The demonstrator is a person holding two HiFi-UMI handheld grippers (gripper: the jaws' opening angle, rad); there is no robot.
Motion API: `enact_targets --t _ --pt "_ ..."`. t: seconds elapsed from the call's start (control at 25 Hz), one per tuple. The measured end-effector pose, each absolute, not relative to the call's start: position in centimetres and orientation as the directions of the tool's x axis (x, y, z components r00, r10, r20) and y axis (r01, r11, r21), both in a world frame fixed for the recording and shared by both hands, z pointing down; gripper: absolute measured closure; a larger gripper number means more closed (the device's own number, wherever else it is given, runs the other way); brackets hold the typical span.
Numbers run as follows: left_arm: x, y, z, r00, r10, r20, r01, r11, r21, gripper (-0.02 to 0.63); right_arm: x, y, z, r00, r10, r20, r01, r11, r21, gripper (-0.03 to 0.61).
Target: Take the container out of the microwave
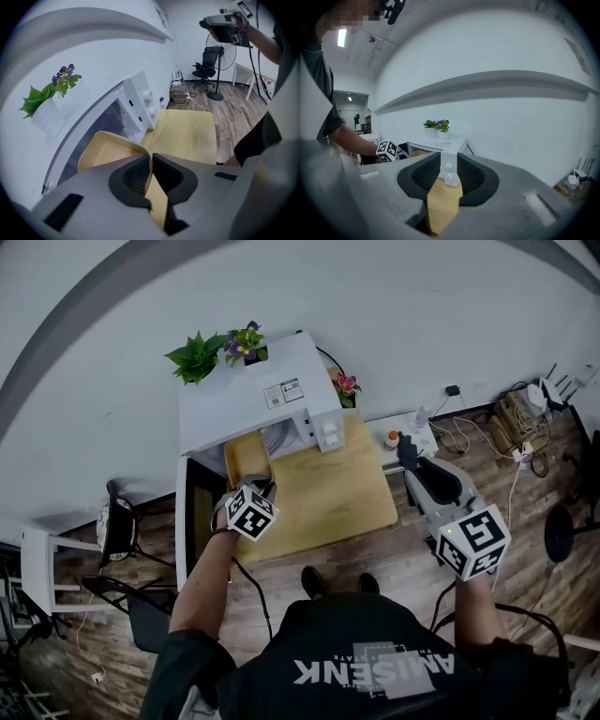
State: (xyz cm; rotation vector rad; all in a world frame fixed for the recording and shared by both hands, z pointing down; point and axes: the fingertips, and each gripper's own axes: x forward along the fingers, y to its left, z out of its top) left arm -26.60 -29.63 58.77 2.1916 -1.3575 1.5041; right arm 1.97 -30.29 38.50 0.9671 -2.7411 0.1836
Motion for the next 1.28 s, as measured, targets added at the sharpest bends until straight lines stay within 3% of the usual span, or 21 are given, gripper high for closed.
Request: enact_targets --t 0.92,1.28 --pt "-17.2 -19.5 47.0 0.100 -0.714 0.693 -0.866 -0.405 -0.292 0.591 -0.4 -30.1 36.6 -0.924 -0.352 0.149 -0.363 0.930 -0.057 0.483" --pt "-17.7 -17.1 42.9 0.084 -0.768 0.635 -0.899 -0.334 -0.285 0.592 -2.5 -29.6 34.0 -0.927 -0.366 0.084 -0.372 0.926 -0.065 0.506"
